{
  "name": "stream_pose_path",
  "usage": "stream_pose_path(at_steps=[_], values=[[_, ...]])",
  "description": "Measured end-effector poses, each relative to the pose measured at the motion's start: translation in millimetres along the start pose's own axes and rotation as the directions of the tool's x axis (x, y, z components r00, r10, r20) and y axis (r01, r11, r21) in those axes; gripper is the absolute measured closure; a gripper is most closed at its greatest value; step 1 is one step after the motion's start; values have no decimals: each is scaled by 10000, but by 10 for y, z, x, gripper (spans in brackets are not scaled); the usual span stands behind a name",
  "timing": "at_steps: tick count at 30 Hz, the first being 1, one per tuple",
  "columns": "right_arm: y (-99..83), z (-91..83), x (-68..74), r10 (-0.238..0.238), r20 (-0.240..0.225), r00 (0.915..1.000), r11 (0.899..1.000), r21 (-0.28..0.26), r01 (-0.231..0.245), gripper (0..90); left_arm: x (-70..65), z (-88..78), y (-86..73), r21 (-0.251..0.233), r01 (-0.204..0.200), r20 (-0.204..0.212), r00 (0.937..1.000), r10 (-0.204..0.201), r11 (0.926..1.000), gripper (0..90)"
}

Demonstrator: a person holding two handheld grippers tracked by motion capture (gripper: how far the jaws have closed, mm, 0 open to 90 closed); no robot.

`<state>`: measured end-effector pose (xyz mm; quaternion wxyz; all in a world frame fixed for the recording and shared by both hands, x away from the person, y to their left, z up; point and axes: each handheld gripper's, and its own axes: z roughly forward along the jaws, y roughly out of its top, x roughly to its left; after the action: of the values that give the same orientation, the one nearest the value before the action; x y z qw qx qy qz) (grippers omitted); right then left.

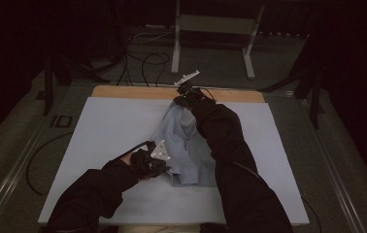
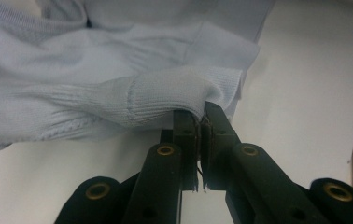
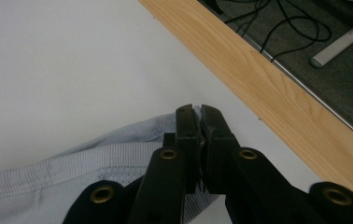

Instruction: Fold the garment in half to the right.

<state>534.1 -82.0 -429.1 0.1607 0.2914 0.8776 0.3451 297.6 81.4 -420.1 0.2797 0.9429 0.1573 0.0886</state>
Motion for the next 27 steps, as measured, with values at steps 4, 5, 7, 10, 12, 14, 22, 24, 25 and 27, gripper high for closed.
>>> stream_pose_path(at_steps=[4, 5, 7, 10, 12, 14, 22, 24, 25, 27], values=[[-38, -107, -61, 106, 64, 9999, 9999, -113, -106, 875, -43, 22, 125, -80, -240, 72, 9997, 240, 9997, 869], [-46, -130, -78, 150, 88, 9998, 9998, -119, -149, 875, -53, 29, 150, -46, -306, 116, 9995, 306, 9995, 869], [-70, -184, -114, 196, 123, 9997, 9997, -162, -195, 875, -74, 46, 199, -46, -408, 144, 9991, 408, 9992, 869], [-105, -271, -163, 273, 186, 9995, 9993, -273, -268, 875, -83, 62, 253, -19, -505, 173, 9986, 506, 9987, 869], [-129, -319, -190, 306, 237, 9992, 9991, -313, -299, 875, -99, 72, 299, -51, -562, 199, 9982, 563, 9984, 869], [-149, -370, -219, 350, 300, 9989, 9989, -321, -341, 875, -118, 80, 346, -44, -692, 254, 9973, 693, 9976, 869], [-242, -525, -332, 583, 438, 9973, 9971, -507, -561, 875, -184, 124, 579, 40, -1144, 416, 9926, 1141, 9934, 869], [-265, -560, -358, 603, 527, 9968, 9969, -538, -575, 875, -210, 147, 638, 17, -1239, 443, 9913, 1237, 9923, 869], [-274, -573, -374, 617, 549, 9966, 9967, -558, -586, 875, -228, 167, 673, -3, -1289, 467, 9906, 1288, 9917, 869], [-301, -614, -413, 722, 588, 9957, 9957, -620, -686, 875, -253, 199, 733, 76, -1405, 541, 9887, 1398, 9901, 869]])
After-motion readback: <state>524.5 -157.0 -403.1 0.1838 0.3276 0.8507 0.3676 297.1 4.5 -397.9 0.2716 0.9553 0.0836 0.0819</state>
